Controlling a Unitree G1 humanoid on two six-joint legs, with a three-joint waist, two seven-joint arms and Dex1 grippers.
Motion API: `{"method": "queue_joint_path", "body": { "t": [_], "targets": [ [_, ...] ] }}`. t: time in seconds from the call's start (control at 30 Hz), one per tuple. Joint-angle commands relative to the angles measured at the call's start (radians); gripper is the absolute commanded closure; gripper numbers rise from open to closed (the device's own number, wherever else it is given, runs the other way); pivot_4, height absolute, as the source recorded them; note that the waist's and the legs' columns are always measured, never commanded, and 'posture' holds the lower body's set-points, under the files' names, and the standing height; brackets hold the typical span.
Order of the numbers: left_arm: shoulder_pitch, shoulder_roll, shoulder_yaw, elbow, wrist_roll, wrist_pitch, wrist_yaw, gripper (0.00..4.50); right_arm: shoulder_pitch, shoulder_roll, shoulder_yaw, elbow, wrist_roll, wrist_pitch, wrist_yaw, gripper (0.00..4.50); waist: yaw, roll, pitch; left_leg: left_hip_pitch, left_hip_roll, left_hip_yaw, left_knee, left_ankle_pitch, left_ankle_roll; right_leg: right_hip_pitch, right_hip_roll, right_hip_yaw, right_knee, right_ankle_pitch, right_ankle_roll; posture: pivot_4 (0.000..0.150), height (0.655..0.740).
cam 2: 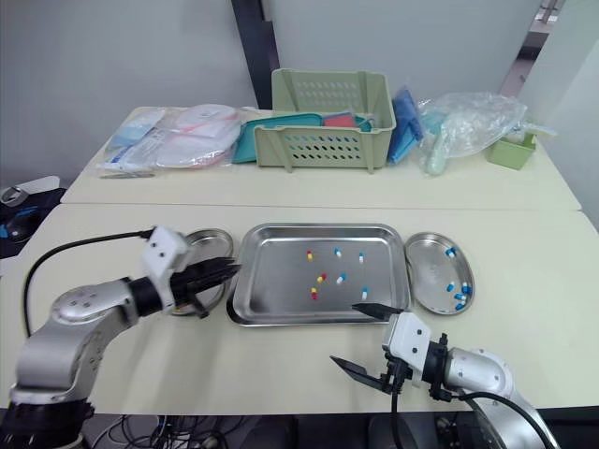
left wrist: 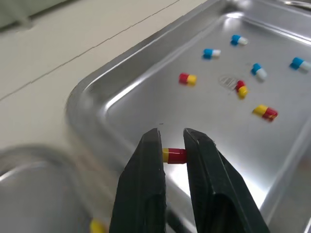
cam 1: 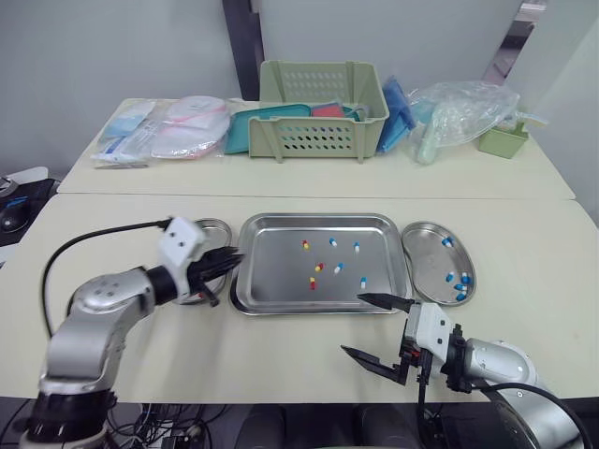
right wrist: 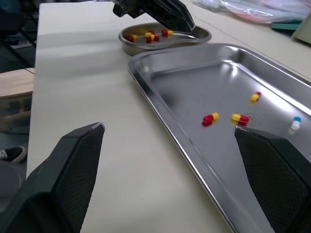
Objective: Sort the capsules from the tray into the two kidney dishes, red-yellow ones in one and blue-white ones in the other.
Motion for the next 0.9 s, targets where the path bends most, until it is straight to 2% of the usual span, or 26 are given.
{"method": "queue_joint_path", "body": {
  "t": [0.03,0.37,0.4,0.43,0.67,0.9],
  "targets": [
    [0.059,-0.003,0.11,-0.04,-0.026,-0.013,0.049,4.19,-0.061,0.003,0.028,0.024,0.012,-0.009,0.043,0.0,0.004,0.0,0.0,0.0,0.0,0.0,0.0,0.0,0.0,0.0,0.0,0.0,0.0,0.0,0.0,0.15,0.74],
    [0.071,-0.085,0.161,-0.008,-0.041,-0.071,0.163,4.19,-0.162,0.019,0.048,0.042,0.037,0.035,0.067,0.0,0.009,-0.001,0.0,0.0,0.0,-0.001,0.0,0.0,0.0,0.0,0.0,-0.001,0.0,0.0,0.0,0.15,0.74],
    [0.075,-0.087,0.172,0.0,-0.05,-0.068,0.167,3.49,-0.166,0.019,0.048,0.039,0.04,0.042,0.066,0.0,0.008,-0.001,0.0,0.0,0.0,-0.001,0.0,0.0,0.0,0.0,0.0,-0.001,0.0,0.0,0.0,0.15,0.74],
    [0.083,-0.085,0.177,0.003,-0.058,-0.072,0.161,3.32,-0.168,0.019,0.048,0.036,0.041,0.048,0.066,0.0,0.006,-0.001,0.0,0.0,0.0,-0.001,0.0,0.0,0.0,0.0,0.0,-0.001,0.0,0.0,0.0,0.15,0.74],
    [0.111,-0.071,0.208,0.027,-0.077,-0.102,0.155,1.11,-0.181,0.021,0.041,0.023,0.048,0.075,0.059,0.0,0.006,-0.001,0.0,0.0,0.0,0.0,0.0,0.0,0.0,0.0,0.0,-0.001,0.0,0.0,0.0,0.15,0.74],
    [0.171,-0.041,0.301,0.04,-0.133,-0.137,0.103,1.11,-0.178,0.01,0.027,0.004,0.051,0.085,0.049,0.0,0.004,-0.001,0.0,0.0,0.0,0.0,0.0,0.0,0.0,-0.001,0.0,0.0,0.0,0.0,0.0,0.15,0.74]
  ]
}}
